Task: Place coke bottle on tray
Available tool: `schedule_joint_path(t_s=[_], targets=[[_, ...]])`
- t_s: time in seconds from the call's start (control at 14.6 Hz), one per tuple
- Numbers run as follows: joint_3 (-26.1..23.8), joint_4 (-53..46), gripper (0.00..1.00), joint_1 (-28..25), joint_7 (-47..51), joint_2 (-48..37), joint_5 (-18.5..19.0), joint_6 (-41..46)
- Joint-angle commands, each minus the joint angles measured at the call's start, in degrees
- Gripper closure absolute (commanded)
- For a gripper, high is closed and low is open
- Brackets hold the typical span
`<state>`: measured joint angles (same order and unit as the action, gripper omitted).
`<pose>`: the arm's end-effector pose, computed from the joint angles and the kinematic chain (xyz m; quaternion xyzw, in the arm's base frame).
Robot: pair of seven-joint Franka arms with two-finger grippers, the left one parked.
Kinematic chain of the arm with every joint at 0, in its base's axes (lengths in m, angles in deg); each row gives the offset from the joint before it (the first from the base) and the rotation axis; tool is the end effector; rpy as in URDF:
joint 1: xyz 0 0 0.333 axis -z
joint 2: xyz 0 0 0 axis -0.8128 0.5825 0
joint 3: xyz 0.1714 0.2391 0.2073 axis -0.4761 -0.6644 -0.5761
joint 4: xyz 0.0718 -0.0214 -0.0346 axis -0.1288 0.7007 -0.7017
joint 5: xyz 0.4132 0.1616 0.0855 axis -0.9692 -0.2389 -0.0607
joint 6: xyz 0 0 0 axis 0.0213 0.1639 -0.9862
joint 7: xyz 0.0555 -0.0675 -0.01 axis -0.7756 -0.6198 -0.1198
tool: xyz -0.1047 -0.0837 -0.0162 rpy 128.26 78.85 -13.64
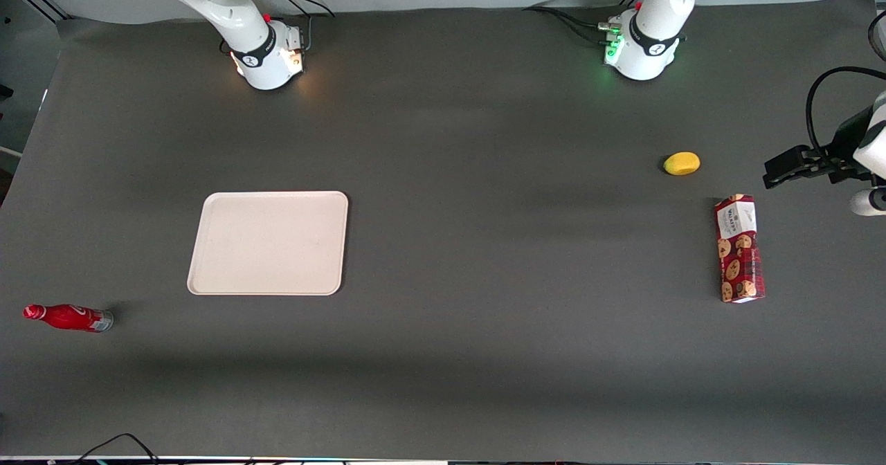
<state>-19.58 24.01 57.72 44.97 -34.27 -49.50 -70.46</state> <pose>0.6068 -0.4061 0.6093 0.9938 -0.0979 0.0443 0.0302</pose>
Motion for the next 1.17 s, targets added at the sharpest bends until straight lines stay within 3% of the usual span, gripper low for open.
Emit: schedule_joint_path(t_s=[0.0, 0.48, 0.69, 0.82, 0.96, 1.1], targets=[[-2.0, 6.4, 0.00, -1.2, -3.2, 3.0, 1.4, -8.4], [-5.9, 2.5, 0.00, -1.3, -2.2, 15.7, -1.4, -14.0], [-5.6, -0.5, 0.00, -0.6, -2.4, 20.6, -8.6, -18.3], [-5.6, -1.3, 0.00, 0.1, -2.2, 21.7, -9.5, -19.6], [-5.6, -1.2, 0.00, 0.2, -2.2, 23.2, -13.7, -20.7], [-5.6, -1.4, 0.00, 0.3, -2.6, 24.5, -13.9, -22.3]])
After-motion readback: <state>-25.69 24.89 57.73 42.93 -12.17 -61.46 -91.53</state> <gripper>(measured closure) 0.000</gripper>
